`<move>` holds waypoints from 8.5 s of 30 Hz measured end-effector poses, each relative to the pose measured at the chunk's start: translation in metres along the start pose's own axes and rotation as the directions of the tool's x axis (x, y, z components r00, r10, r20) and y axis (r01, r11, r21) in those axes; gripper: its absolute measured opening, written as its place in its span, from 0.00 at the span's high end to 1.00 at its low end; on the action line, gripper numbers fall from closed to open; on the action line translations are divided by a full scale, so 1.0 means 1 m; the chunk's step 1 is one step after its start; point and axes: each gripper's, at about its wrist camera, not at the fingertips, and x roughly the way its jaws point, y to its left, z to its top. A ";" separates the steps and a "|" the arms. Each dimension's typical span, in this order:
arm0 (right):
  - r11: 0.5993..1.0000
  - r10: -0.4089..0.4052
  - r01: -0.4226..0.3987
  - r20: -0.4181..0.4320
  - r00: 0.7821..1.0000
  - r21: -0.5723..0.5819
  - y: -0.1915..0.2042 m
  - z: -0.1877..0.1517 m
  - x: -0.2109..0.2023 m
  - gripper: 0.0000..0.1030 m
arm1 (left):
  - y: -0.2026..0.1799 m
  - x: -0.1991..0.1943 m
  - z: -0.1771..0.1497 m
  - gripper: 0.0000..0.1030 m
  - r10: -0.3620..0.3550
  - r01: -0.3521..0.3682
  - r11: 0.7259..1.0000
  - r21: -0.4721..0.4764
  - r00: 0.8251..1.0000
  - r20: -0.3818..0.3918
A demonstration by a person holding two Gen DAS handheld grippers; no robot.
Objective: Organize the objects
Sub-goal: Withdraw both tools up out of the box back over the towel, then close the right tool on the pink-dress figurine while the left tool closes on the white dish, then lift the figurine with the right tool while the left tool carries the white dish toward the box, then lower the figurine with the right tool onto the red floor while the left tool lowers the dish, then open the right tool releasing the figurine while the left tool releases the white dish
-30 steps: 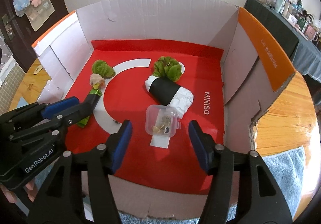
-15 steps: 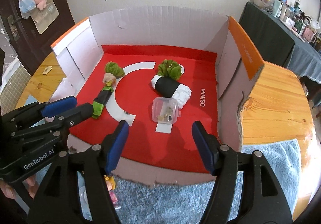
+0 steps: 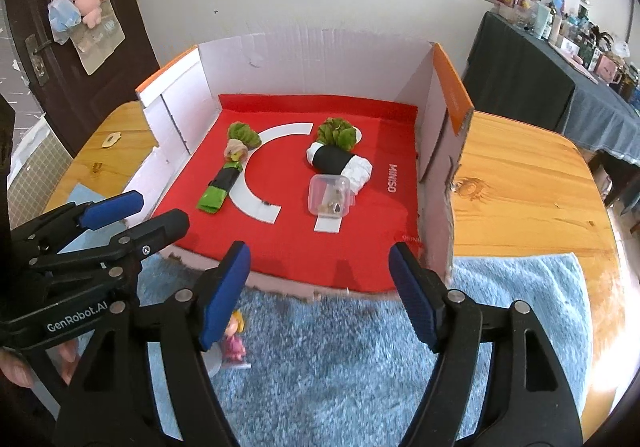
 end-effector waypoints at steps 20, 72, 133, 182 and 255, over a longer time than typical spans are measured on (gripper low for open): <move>1.000 -0.005 0.005 0.013 1.000 0.015 -0.002 -0.046 -0.035 0.25 | -0.009 -0.026 -0.048 0.30 -0.008 0.008 1.000 -0.005 1.000 -0.006; 0.999 0.021 -0.024 -0.097 0.995 -0.029 0.033 -0.056 0.026 0.25 | 0.012 -0.013 -0.096 0.57 -0.009 0.011 0.999 0.031 0.999 -0.047; 0.991 0.118 -0.115 0.045 0.992 -0.067 0.045 -0.028 -0.036 0.81 | 0.000 -0.044 -0.035 0.60 -0.064 0.062 0.998 0.026 0.994 0.088; 0.997 0.070 -0.065 -0.135 0.988 0.045 -0.011 0.017 0.071 0.81 | 0.014 0.064 0.013 0.60 -0.066 0.068 0.998 0.017 0.991 -0.119; 1.000 0.018 -0.018 -0.029 0.999 0.011 -0.009 0.019 0.045 0.44 | 0.012 0.033 0.015 0.37 -0.034 0.034 0.999 0.010 0.999 -0.035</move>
